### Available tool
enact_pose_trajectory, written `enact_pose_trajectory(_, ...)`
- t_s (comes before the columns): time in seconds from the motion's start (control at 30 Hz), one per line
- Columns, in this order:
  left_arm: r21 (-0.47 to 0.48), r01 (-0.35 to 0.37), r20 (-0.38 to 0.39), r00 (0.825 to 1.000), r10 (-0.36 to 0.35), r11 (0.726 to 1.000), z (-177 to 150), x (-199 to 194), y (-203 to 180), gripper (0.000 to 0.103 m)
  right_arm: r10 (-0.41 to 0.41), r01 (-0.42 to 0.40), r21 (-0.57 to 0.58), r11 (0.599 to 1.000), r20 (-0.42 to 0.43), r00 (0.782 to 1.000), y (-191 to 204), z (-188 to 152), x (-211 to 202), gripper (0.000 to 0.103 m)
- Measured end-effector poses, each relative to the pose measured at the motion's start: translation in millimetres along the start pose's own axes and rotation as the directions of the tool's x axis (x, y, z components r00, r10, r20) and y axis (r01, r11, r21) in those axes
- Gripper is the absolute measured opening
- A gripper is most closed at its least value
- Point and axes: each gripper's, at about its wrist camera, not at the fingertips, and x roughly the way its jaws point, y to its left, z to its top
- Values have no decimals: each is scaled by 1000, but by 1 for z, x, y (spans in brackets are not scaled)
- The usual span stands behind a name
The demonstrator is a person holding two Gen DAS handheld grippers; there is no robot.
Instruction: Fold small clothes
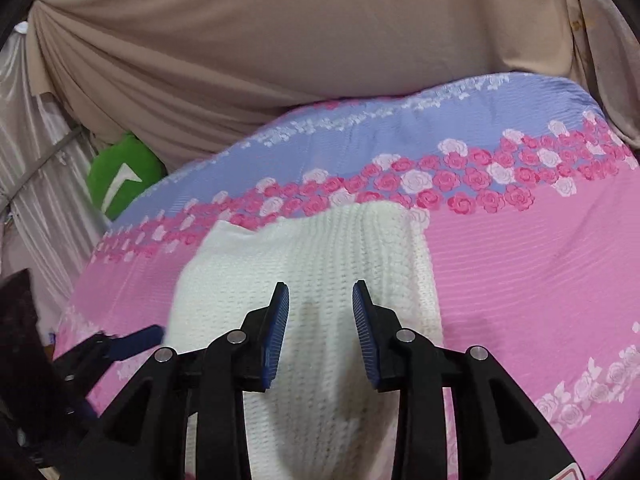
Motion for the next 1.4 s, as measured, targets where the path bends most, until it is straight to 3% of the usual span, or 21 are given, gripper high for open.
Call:
enact_pose_trajectory(0.1, -5, -26, -18, 999, 26, 1000, -5, 7, 3, 86, 6, -6, -30, 1000, -4, 1000, 6, -20, -16, 33)
enact_pose_trajectory(0.2, 8, -52, -22, 998, 52, 999, -9, 14, 2, 87, -84, 79, -45, 996, -116, 990, -7, -46, 18, 29)
enact_pose_trajectory(0.27, 26, -69, -23, 997, 70, 997, -10, 15, -1, 88, -72, 70, -23, 997, -99, 992, -9, -50, 18, 27)
enact_pose_trajectory(0.4, -6, -48, -23, 999, 48, 999, -10, 4, 6, 88, -47, 45, -55, 997, -37, 998, 10, -47, -15, 33)
enact_pose_trajectory(0.6, -45, -43, -27, 999, 42, 998, -18, -9, 21, 88, -100, 92, -73, 993, -118, 988, 3, -77, 5, 31)
enact_pose_trajectory(0.73, -67, -17, -100, 995, 10, 998, -29, 10, 24, 88, -104, 98, -74, 992, -79, 991, 11, -72, -5, 33)
enact_pose_trajectory(0.8, -94, 11, -104, 994, -21, 996, -31, 7, 28, 88, -90, 87, -62, 994, -49, 995, 12, -68, -18, 39)
enact_pose_trajectory(0.87, -108, 34, -91, 995, -43, 994, -30, 2, 32, 88, -84, 83, -38, 996, -17, 996, 6, -65, -30, 59)
enact_pose_trajectory(0.93, -139, 63, -87, 993, -76, 988, -29, 1, 38, 92, -118, 118, -2, 993, -7, 993, -8, -67, -34, 69)
enact_pose_trajectory(1.0, -200, 111, -94, 987, -132, 973, -29, 5, 45, 93, -126, 129, 58, 990, -54, 991, -26, -70, -25, 69)
enact_pose_trajectory(1.1, -281, 157, -100, 976, -191, 947, -28, 13, 52, 95, -21, 44, 176, 983, -130, 991, -50, -77, -3, 69)
enact_pose_trajectory(1.23, -310, 153, -111, 974, -195, 938, -25, 26, 52, 97, 46, -10, 230, 973, -151, 987, -57, -80, 13, 78)
enact_pose_trajectory(1.4, -326, 152, -130, 970, -203, 933, -19, 43, 46, 98, 71, -32, 241, 970, -157, 985, -60, -73, 23, 81)
